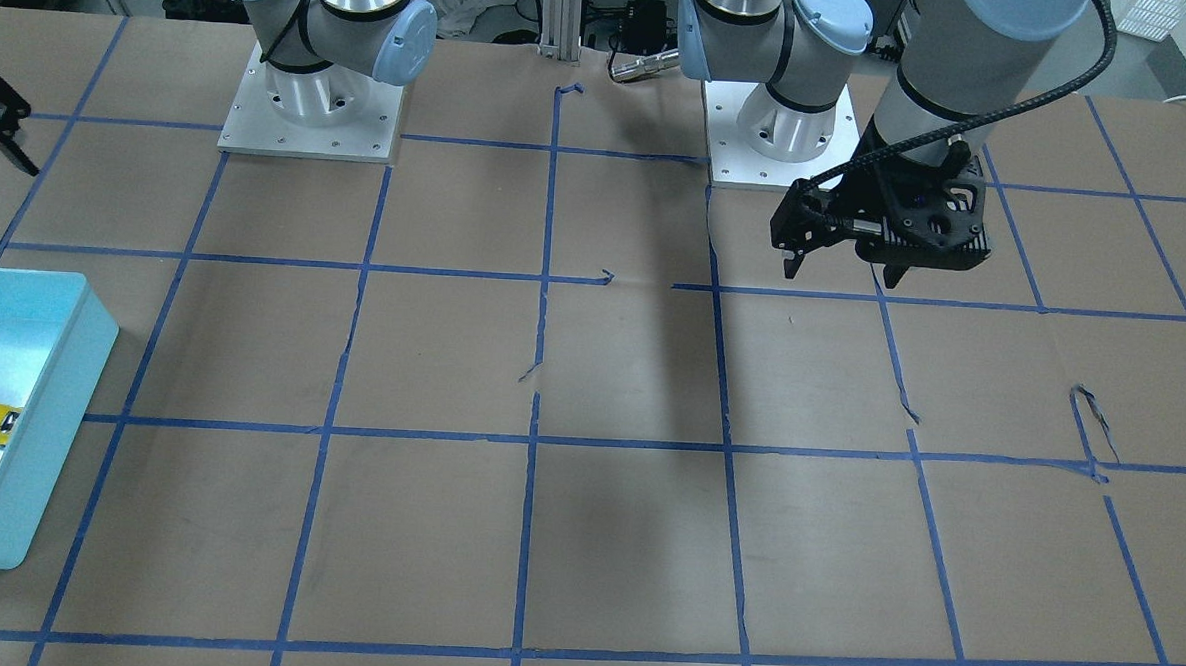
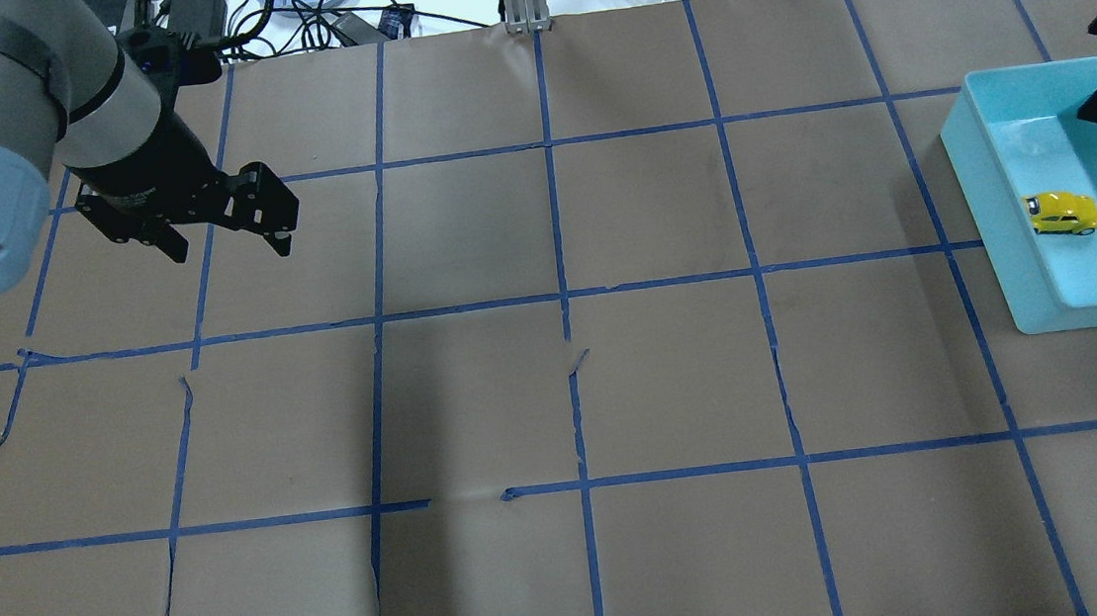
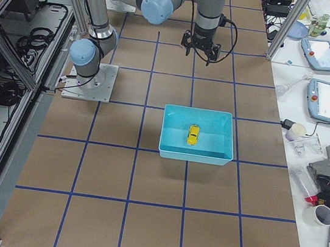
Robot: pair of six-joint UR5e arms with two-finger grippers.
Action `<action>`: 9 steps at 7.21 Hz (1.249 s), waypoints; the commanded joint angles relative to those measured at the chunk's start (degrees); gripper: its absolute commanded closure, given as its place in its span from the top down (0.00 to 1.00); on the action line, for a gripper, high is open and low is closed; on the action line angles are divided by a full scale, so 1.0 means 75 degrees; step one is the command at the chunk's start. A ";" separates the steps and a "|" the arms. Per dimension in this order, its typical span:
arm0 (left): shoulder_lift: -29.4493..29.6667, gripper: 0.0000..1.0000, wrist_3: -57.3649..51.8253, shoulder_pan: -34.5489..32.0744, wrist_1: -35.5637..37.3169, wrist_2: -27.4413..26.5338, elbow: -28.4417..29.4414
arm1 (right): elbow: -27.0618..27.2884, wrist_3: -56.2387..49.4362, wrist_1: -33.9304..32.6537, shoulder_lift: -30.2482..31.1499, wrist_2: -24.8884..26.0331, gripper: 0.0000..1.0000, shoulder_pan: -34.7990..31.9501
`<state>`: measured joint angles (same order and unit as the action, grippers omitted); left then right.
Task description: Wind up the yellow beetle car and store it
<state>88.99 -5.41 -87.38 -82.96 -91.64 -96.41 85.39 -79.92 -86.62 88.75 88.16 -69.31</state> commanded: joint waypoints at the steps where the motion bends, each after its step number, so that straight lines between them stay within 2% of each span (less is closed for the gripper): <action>1: -0.0030 1.00 0.0007 0.0002 0.0162 -0.0016 -0.0012 | -0.0076 0.2699 0.0170 0.0165 -0.0071 1.00 -0.1393; 2: -0.0030 1.00 -0.0005 0.0002 0.0162 -0.0027 -0.0047 | -0.0192 0.3975 0.0135 0.0178 -0.0082 1.00 -0.2189; 4: -0.0041 1.00 0.0007 -0.0010 0.0162 -0.0004 -0.0059 | -0.0310 0.6612 0.0111 0.0132 -0.0164 1.00 -0.3154; 5: -0.0041 1.00 0.0007 -0.0010 0.0162 -0.0004 -0.0059 | -0.0322 0.8364 0.0100 0.0131 -0.0373 1.00 -0.3227; 6: -0.0041 1.00 -0.0005 -0.0010 0.0162 -0.0027 -0.0059 | -0.0345 0.9356 0.0088 0.0155 -0.0399 1.00 -0.3216; 8: -0.0030 1.00 -0.0005 -0.0010 0.0162 -0.0028 -0.0071 | -0.0381 1.0787 0.0076 0.0155 -0.0387 1.00 -0.3193; 9: -0.0030 1.00 -0.0005 -0.0010 0.0162 -0.0051 -0.0071 | -0.0381 1.0947 0.0064 0.0155 -0.0387 1.00 -0.3193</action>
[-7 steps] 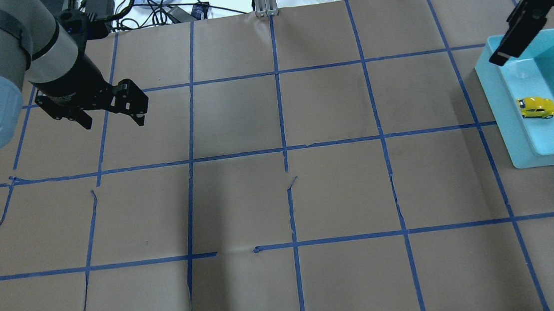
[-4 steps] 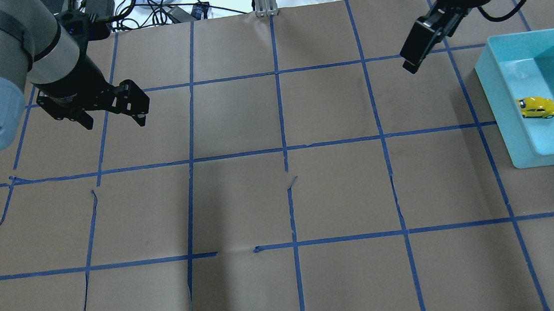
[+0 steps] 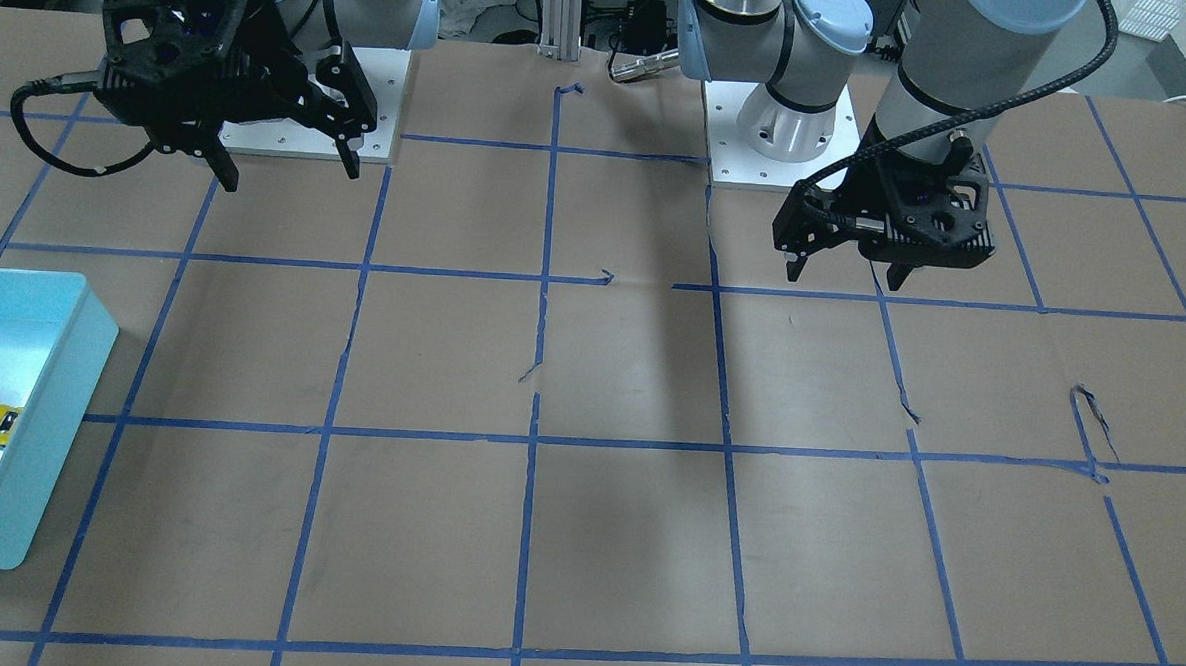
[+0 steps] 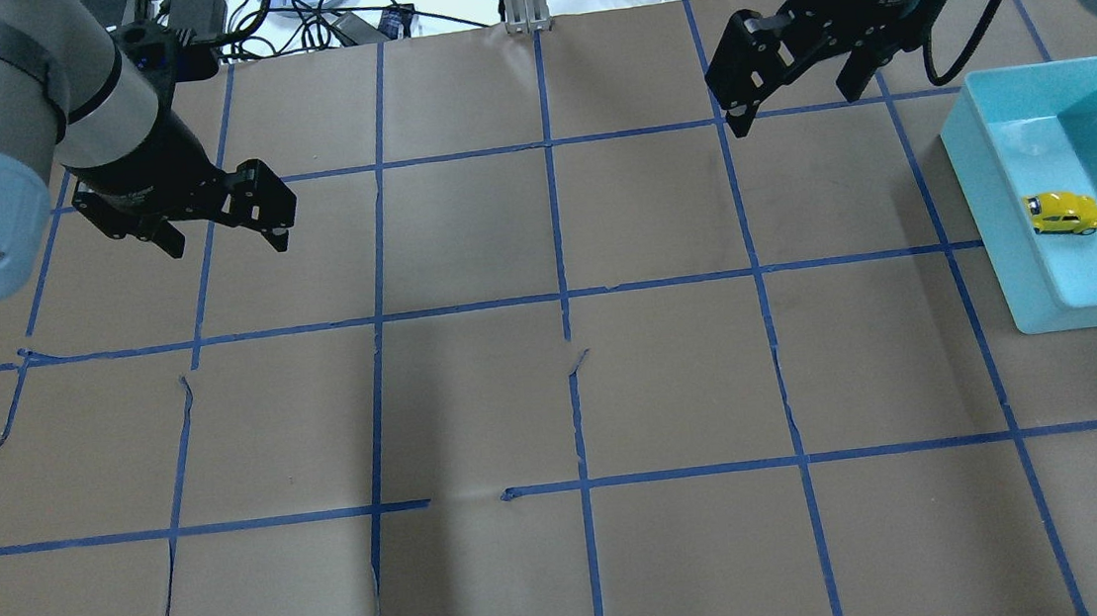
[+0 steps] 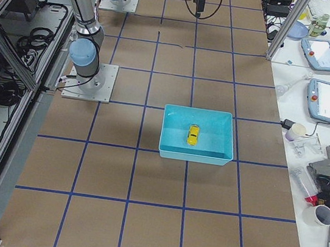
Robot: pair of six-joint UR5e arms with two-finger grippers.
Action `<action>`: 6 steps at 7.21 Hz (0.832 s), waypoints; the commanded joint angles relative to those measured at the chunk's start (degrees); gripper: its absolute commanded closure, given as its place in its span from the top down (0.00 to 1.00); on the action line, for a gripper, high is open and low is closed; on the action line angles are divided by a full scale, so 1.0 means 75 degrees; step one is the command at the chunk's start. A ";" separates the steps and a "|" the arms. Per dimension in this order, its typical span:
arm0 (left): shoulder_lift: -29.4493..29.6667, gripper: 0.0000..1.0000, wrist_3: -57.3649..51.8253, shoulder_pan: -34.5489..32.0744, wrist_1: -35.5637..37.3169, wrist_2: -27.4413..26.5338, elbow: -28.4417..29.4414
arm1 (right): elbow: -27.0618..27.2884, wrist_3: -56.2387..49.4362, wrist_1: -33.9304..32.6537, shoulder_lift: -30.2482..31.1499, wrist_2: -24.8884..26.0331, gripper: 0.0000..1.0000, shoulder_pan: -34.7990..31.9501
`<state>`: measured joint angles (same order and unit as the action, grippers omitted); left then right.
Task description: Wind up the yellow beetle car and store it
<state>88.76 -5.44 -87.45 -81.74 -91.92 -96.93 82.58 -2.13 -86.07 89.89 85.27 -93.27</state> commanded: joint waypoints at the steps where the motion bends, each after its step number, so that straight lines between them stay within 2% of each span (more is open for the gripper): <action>1: 0.0002 1.00 -0.0001 0.0000 0.0000 -0.0013 -0.0002 | 0.0074 0.0508 -0.0043 0.0027 0.0090 1.00 0.0014; 4: 0.0002 1.00 -0.0001 0.0000 0.0012 -0.0013 -0.0002 | 0.0157 0.0472 -0.0044 -0.0078 0.0231 1.00 0.0025; 6: 0.0002 1.00 -0.0001 0.0000 0.0012 -0.0013 -0.0002 | 0.0180 0.0612 -0.0079 -0.0114 0.1667 1.00 -0.0009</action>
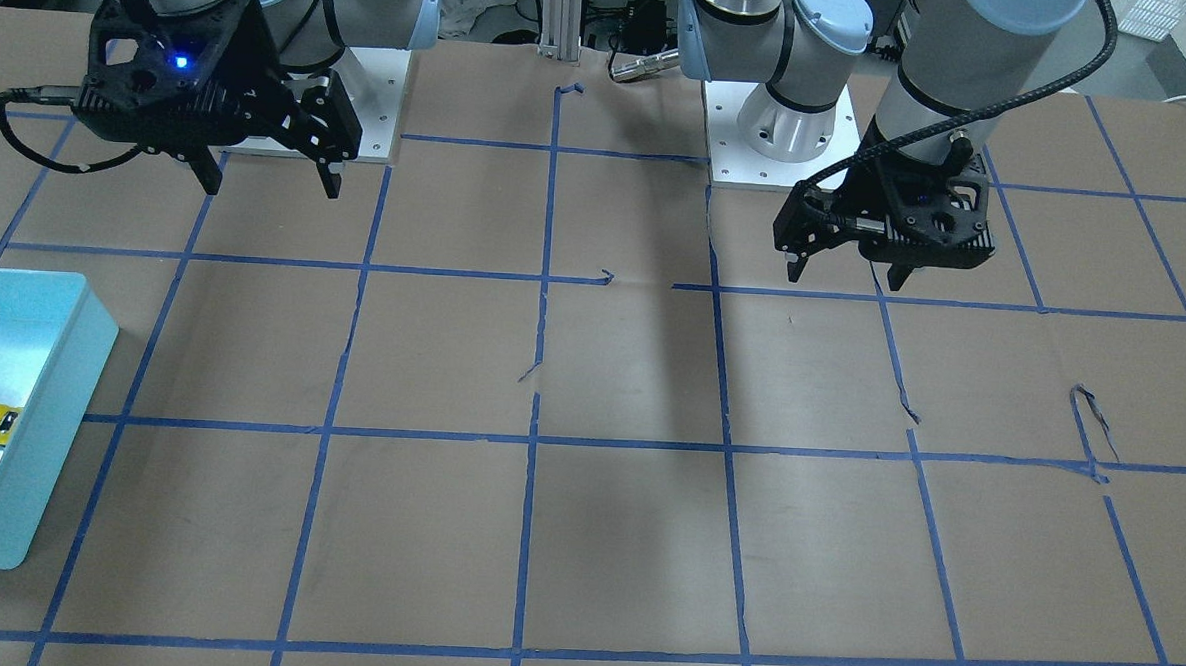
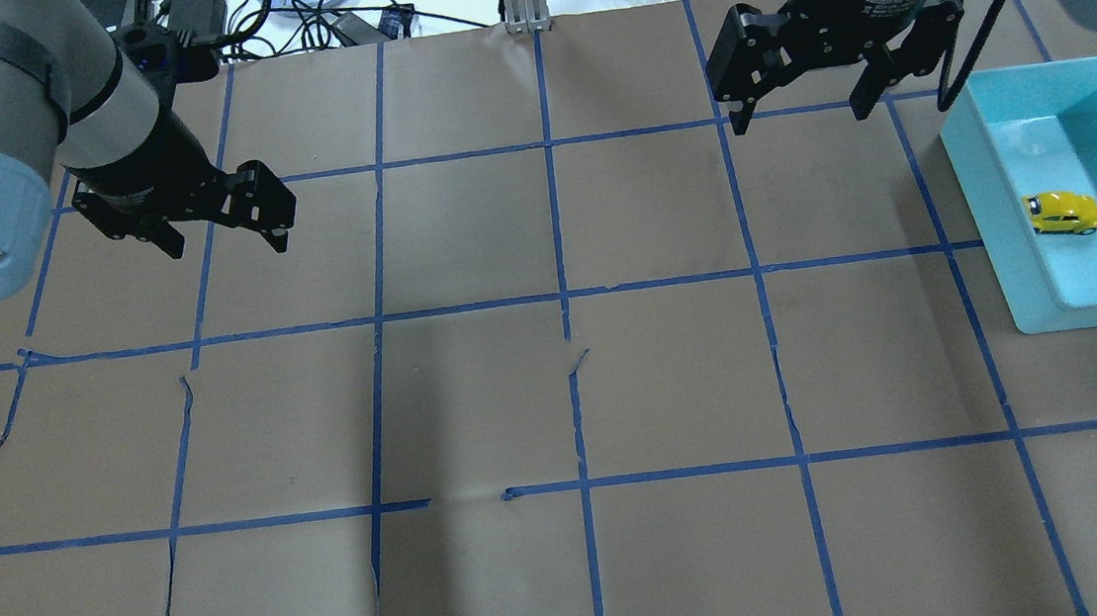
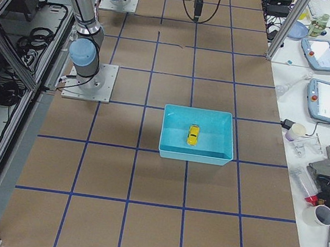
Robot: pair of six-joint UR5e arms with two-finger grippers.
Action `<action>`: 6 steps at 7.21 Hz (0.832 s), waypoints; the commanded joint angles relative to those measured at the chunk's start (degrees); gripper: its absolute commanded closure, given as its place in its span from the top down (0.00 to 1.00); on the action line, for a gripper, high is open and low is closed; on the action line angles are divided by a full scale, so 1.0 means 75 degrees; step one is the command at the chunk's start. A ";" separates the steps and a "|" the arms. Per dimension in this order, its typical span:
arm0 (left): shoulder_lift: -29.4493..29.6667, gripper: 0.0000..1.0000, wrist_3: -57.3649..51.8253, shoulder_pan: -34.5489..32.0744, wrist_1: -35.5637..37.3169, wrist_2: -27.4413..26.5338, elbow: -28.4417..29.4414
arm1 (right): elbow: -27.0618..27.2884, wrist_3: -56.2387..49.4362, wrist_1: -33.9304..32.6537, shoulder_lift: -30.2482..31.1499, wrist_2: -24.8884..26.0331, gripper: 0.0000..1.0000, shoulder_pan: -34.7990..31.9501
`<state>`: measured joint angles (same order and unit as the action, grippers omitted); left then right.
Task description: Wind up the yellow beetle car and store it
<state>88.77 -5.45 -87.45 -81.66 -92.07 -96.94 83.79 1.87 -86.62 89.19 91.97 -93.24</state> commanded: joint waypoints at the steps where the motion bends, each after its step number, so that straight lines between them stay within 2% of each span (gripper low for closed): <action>1: 0.0000 1.00 0.0000 0.0000 0.0001 -0.0006 0.0000 | 0.0054 0.0171 -0.0168 -0.0056 0.0664 1.00 -0.0013; 4: -0.0023 1.00 0.0000 0.0012 0.0001 0.0006 0.0035 | 0.0031 0.0463 -0.1243 -0.0406 -0.0271 1.00 -0.0037; 6: -0.0023 1.00 0.0000 0.0012 0.0001 0.0006 0.0012 | 0.0077 0.0524 -0.1236 -0.0361 -0.0239 1.00 -0.0060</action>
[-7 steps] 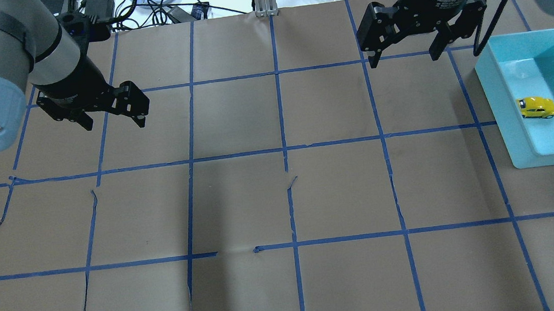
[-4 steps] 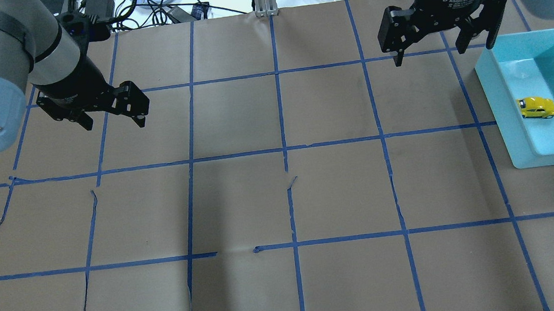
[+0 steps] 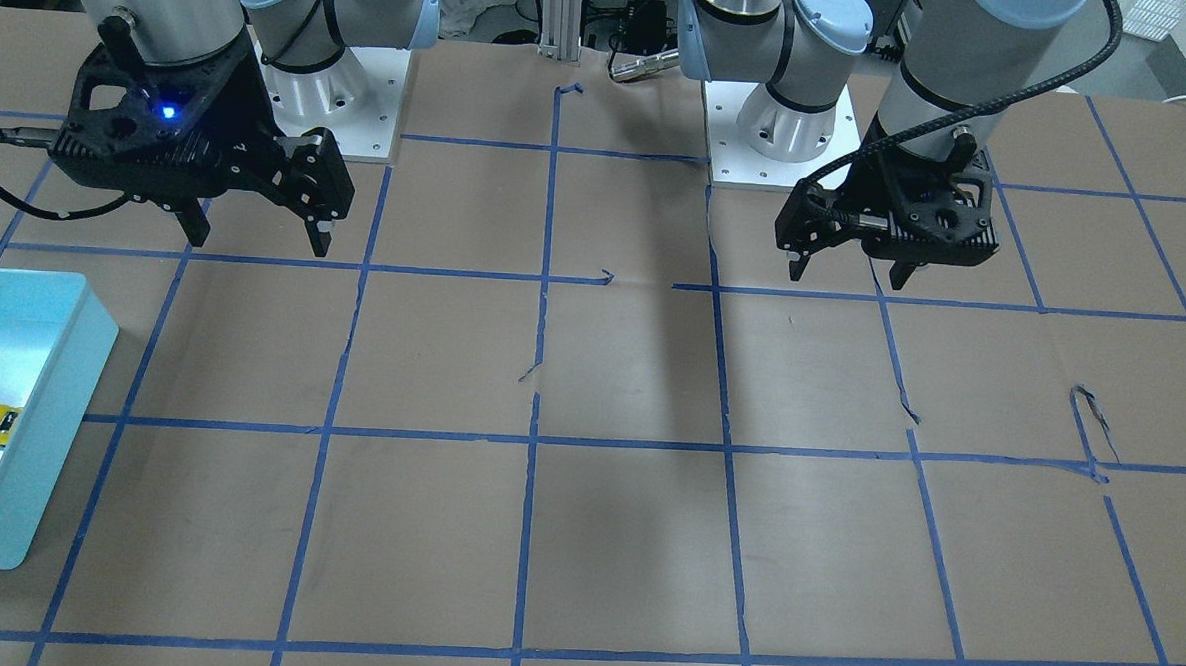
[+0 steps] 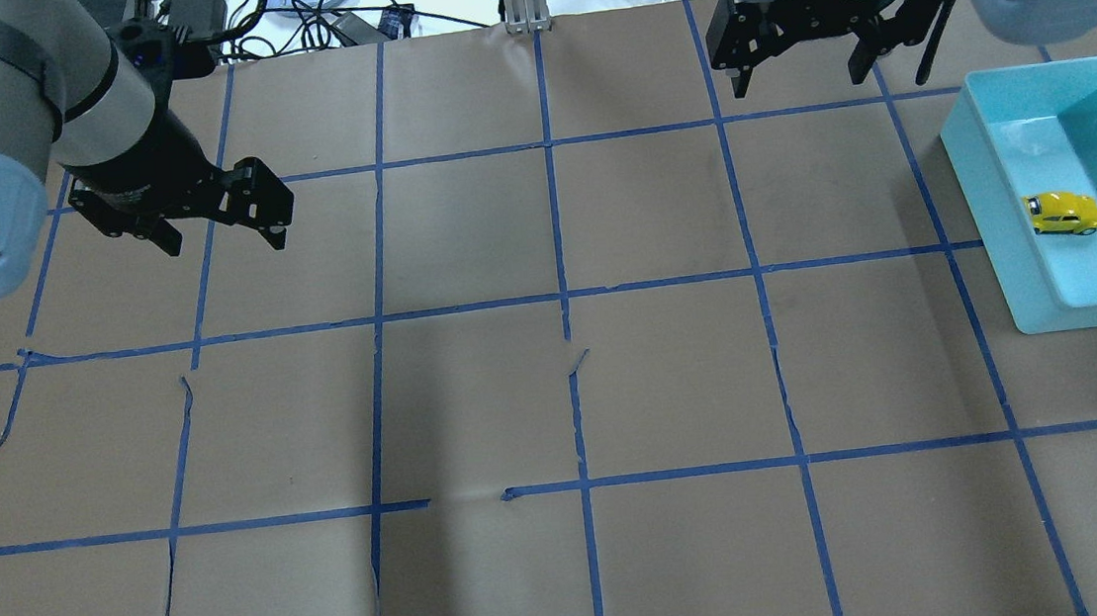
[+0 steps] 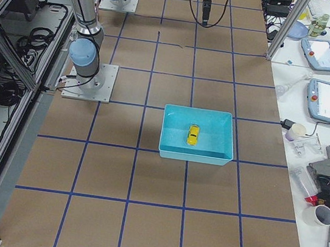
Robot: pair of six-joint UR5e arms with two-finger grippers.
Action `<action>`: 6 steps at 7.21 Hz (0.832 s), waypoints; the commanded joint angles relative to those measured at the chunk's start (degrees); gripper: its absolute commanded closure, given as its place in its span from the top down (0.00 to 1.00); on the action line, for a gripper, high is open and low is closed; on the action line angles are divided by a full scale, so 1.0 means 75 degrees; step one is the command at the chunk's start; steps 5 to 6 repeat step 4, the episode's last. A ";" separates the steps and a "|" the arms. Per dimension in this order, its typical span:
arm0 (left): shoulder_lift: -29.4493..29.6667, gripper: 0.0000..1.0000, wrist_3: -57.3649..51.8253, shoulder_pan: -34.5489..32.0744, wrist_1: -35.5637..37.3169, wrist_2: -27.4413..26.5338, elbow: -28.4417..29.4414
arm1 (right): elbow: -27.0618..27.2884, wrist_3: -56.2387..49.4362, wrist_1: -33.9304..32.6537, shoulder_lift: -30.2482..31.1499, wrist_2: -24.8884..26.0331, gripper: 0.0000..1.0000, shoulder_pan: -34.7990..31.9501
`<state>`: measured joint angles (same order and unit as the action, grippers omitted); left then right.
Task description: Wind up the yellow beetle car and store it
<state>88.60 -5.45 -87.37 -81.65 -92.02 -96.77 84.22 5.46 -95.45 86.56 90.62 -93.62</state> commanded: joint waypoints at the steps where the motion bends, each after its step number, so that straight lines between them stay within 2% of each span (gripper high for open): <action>1: -0.0001 1.00 0.0000 0.0001 0.0000 0.0000 -0.0011 | -0.0002 0.0022 -0.0058 -0.0011 -0.0012 1.00 0.0002; 6: -0.0001 1.00 0.0000 -0.0011 0.0000 0.0000 -0.0011 | 0.0032 0.0022 0.0000 0.0001 0.0012 1.00 0.0002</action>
